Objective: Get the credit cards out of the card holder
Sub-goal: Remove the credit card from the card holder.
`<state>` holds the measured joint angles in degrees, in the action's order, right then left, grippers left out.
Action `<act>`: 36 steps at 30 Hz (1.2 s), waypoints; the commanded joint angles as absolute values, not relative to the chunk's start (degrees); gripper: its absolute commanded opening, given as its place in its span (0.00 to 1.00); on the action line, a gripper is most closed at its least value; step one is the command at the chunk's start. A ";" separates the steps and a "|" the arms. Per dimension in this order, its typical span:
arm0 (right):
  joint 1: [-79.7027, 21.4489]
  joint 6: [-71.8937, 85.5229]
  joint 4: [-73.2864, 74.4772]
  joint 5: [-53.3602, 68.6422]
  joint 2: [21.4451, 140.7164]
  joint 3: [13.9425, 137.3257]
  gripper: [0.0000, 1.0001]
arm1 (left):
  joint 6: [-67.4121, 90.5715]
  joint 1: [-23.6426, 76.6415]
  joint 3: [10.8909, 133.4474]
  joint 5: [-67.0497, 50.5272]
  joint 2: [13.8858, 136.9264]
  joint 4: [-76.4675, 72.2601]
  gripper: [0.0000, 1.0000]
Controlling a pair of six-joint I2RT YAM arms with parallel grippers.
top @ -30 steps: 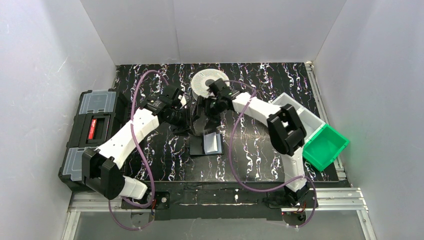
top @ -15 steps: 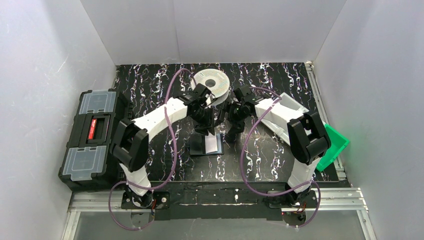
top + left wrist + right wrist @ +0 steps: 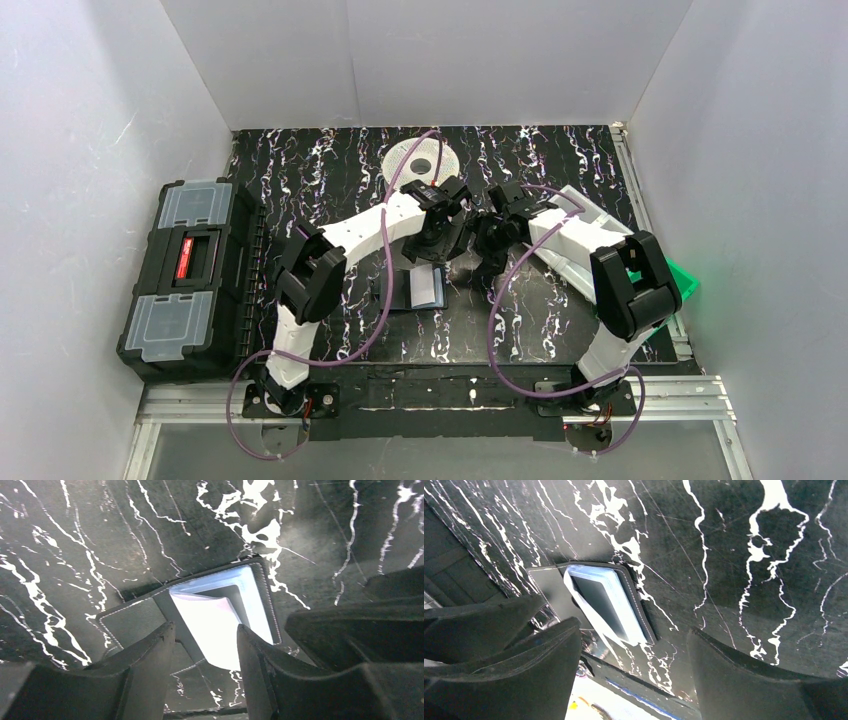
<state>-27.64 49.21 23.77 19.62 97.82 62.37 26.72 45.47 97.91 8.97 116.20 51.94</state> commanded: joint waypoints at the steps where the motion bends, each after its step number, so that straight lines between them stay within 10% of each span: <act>1: -26.61 49.34 21.54 19.60 95.43 60.15 0.83 | 24.67 45.82 100.84 15.86 117.21 57.34 0.48; 36: -28.28 48.87 20.13 21.12 96.68 59.46 0.84 | 25.56 45.21 96.89 16.79 117.93 55.10 0.51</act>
<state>-26.85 49.32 20.40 20.32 97.10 57.21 25.32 46.06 99.00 14.83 121.47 54.02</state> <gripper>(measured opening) 0.840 0.514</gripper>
